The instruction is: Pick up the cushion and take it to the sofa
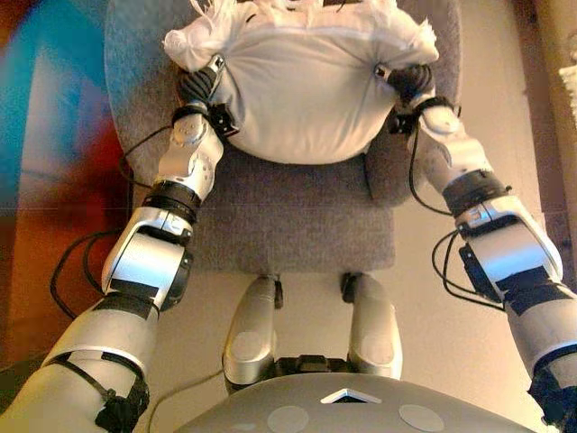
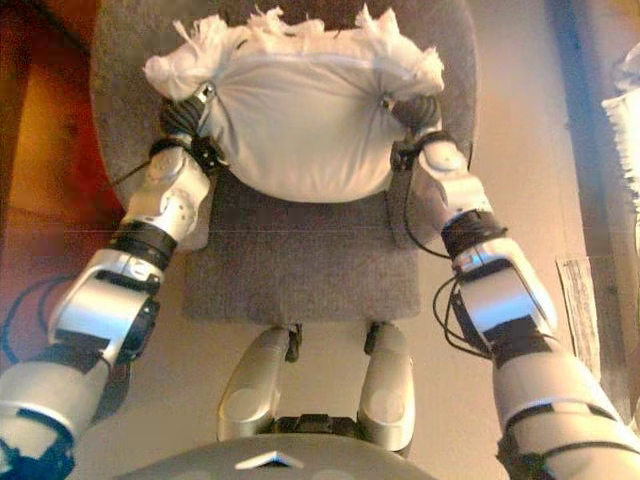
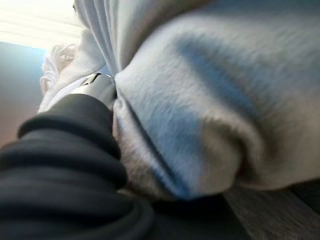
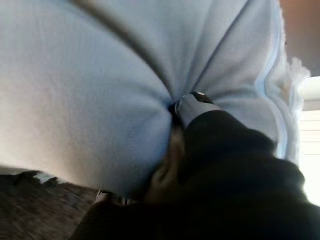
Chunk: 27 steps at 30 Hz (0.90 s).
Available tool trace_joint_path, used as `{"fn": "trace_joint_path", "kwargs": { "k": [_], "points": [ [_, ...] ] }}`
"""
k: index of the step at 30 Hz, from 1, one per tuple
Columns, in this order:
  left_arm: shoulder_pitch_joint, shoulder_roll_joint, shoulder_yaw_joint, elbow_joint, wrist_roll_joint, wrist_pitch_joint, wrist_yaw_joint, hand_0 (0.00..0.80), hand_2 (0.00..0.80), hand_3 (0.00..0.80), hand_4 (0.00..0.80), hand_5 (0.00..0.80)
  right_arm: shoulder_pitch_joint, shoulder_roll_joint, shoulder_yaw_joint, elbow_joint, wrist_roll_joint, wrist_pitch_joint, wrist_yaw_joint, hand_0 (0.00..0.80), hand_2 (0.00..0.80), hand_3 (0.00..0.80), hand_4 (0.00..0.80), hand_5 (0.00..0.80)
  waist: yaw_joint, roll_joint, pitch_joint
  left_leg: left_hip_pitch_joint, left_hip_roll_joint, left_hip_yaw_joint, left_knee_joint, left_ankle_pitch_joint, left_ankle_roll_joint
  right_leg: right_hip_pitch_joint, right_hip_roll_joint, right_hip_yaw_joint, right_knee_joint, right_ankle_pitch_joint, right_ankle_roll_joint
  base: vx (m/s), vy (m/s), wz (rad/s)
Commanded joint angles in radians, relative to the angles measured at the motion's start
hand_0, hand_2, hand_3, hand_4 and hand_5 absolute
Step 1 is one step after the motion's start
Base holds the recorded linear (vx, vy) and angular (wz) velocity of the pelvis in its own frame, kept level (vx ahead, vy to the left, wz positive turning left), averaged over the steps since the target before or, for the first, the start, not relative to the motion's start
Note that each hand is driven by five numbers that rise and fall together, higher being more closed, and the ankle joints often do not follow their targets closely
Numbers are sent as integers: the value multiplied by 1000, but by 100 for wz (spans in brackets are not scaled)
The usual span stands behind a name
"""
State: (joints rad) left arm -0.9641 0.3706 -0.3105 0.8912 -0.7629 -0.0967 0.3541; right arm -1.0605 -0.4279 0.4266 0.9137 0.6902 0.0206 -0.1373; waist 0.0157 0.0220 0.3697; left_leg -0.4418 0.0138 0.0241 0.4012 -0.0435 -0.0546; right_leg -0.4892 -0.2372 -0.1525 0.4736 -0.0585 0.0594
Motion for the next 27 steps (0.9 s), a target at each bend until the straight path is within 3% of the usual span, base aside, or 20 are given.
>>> {"fn": "trace_joint_path", "kwargs": {
  "k": [1,2,4,13,14,15,16,17,22,23,27],
  "points": [
    [-193,-5,-31,-10,5,-51,-11,800,800,800,800,800,-161,20,15,-19,42,-80,46,800,800,800,800,800,7,-5,10,-38,-5,12,147,-108,1,33,-28,35,40,-28,17,103,12,2],
    [-196,-4,-34,-5,4,-44,-11,800,800,800,800,800,-162,20,19,-12,49,-79,50,800,800,800,800,800,6,-3,10,-36,-2,10,171,-144,-3,31,-26,43,69,-61,22,122,12,2],
    [-198,1,-35,4,-2,-34,-21,800,800,800,800,800,-165,17,19,-4,56,-69,58,800,800,800,800,800,4,-3,13,-49,2,16,208,-160,-1,18,-29,50,107,-73,19,123,11,0],
    [-210,21,-14,75,-120,9,-30,800,800,800,800,800,-196,16,8,111,108,29,91,800,800,800,800,800,-5,6,22,-30,9,29,226,-164,-7,19,-34,71,138,-75,21,88,28,1],
    [-219,25,-12,97,-138,27,-35,800,800,800,800,800,-211,12,9,150,103,50,95,0,0,0,0,0,-6,9,21,-31,10,32,228,-166,-7,18,-35,72,139,-76,21,30,40,-5],
    [-226,25,-13,109,-141,27,-35,800,800,800,800,800,-221,11,11,169,100,59,94,0,0,0,0,0,-7,10,22,-31,12,34,230,-167,-6,16,-36,73,142,-77,20,39,38,-6],
    [-232,26,-14,117,-155,28,-41,471,471,471,471,471,-231,9,16,189,99,57,97,0,0,0,0,0,-6,10,20,-31,14,35,231,-167,-7,17,-38,73,144,-78,21,48,28,-6],
    [-238,29,-16,123,-163,34,-40,0,0,0,0,0,-240,6,19,202,100,58,100,0,0,0,0,0,-6,10,18,-29,14,38,232,-167,-7,19,-39,72,144,-78,21,68,24,-4],
    [-243,43,-13,140,-203,24,-10,0,0,0,0,0,-245,-4,16,210,110,51,64,0,0,0,0,0,-6,7,6,-7,16,43,221,-163,-10,43,-42,70,128,-72,23,56,11,0],
    [-241,47,-10,139,-199,21,-6,0,0,0,0,0,-238,-6,12,202,109,46,52,0,0,0,0,0,-8,5,6,-11,15,50,210,-136,-4,41,-46,63,113,-46,16,-33,17,1],
    [-212,75,-11,120,-113,6,11,0,0,0,0,0,-199,-30,-10,155,105,21,-4,0,0,0,0,0,-9,0,-8,19,13,49,178,-123,-8,70,-44,60,80,-35,20,28,10,-1]
  ]
}}
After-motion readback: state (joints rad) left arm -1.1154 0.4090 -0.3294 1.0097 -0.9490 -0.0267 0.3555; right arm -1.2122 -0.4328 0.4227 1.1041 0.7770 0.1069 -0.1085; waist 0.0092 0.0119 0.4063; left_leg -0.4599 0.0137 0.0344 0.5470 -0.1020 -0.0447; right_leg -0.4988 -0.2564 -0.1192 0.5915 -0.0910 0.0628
